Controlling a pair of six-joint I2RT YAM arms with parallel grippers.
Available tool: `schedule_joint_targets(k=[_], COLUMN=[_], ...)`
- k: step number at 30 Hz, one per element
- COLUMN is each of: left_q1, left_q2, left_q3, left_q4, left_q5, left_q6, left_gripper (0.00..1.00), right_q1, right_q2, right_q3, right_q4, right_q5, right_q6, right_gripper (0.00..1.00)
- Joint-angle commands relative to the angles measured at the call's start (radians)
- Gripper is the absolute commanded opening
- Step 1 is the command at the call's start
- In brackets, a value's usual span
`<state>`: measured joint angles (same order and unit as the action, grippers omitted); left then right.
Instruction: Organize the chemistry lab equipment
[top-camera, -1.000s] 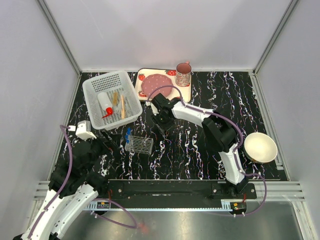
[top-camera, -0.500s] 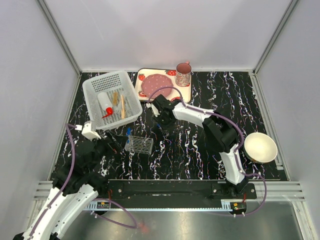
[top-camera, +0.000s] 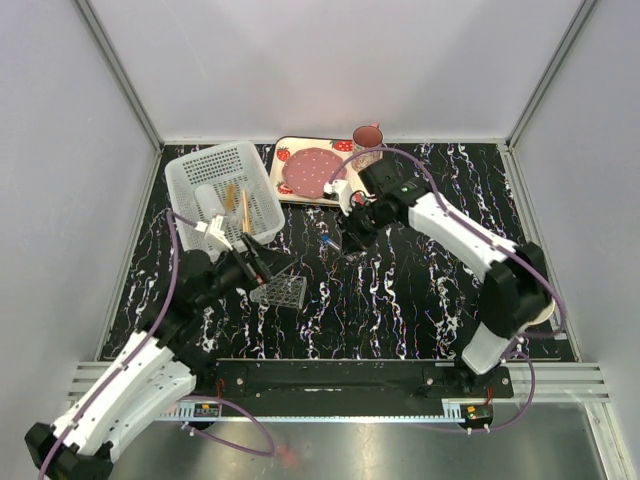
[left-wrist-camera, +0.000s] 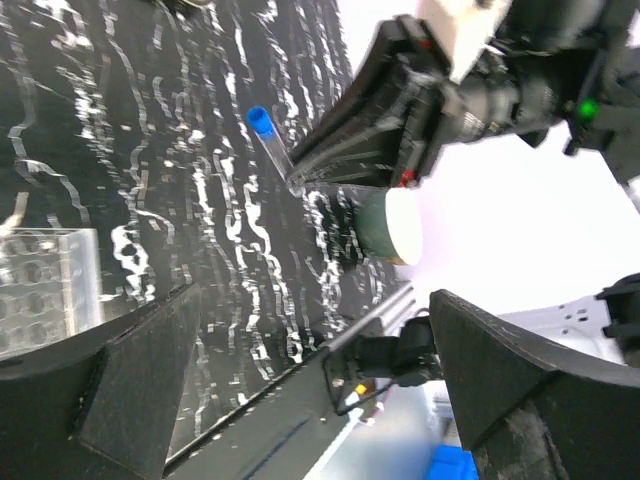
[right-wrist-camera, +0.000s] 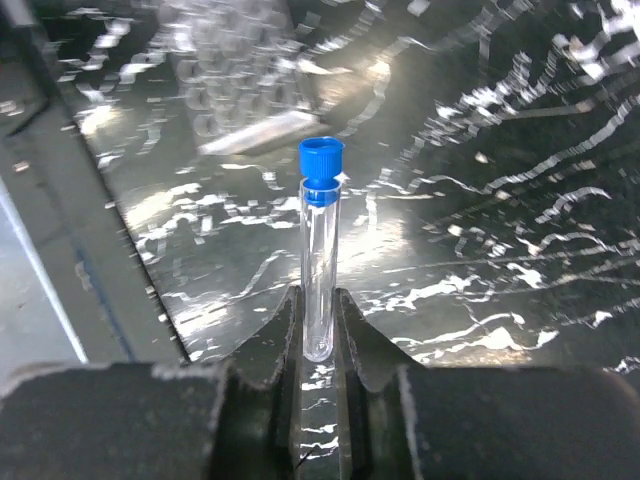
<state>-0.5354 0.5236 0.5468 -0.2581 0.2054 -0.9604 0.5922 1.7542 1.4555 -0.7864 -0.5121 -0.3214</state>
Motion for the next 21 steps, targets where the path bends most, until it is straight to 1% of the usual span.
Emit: schedule_joint_targets(k=[1,5,8,10,11,12,13,14,16,19,21], left_q1=[0.003,0.000,-0.015,-0.032,-0.038,-0.049,-0.057,-0.061,-0.083,-0.109,-0.121], left_q2=[0.131,0.232,0.289,0.322,0.332,0.352,0.361,0.371,0.401,0.441,0.463], left_q3=[0.005,0.036,0.056,0.062,0.061,0.051,0.045,0.039,0.038,0.067,0.079], left_q4=[0.270,0.347,0.362,0.375,0.385,0.402,0.451,0.476,0.513,0.488,0.487], left_q5=[0.175,0.227,0.221,0.215,0.210,0.209,0.210,0.210,0.207,0.193,0.190], left_q6=[-0.126,-0.158,-0.172,-0.181,-0.189,-0.214,-0.230,-0.244,-0.265,-0.253,-0.244], left_gripper=[0.97,0.91,0.88,0.84,0.79,0.78,0.77,0.74,0.71,0.65,0.51], right_q1=[0.009,0.008,0.006,0.008,0.006,0.008,0.008,0.008,0.009,0.011,0.012], right_q2=[-0.165,-0.225,-0.242,-0.236,-0.230,-0.214,-0.203,-0.194,-0.173,-0.157,-0.154], right_q3=[-0.047,-0.080,-0.084,-0.078,-0.072,-0.060,-0.050,-0.044,-0.023,-0.004,-0.007], right_q4=[-0.053,-0.060,-0.071,-0.077,-0.083,-0.097,-0.106,-0.111,-0.131,-0.151,-0.152], right_q5=[-0.273,-0.357,-0.390,-0.401,-0.402,-0.404,-0.416,-0.422,-0.439,-0.451,-0.450], right_q6=[-0.140,-0.177,-0.195,-0.200,-0.203,-0.208,-0.214,-0.223,-0.229,-0.242,-0.243], right_gripper=[0.07,0.07,0.07,0.07,0.07,0.07,0.07,0.07,0.07,0.07,0.07])
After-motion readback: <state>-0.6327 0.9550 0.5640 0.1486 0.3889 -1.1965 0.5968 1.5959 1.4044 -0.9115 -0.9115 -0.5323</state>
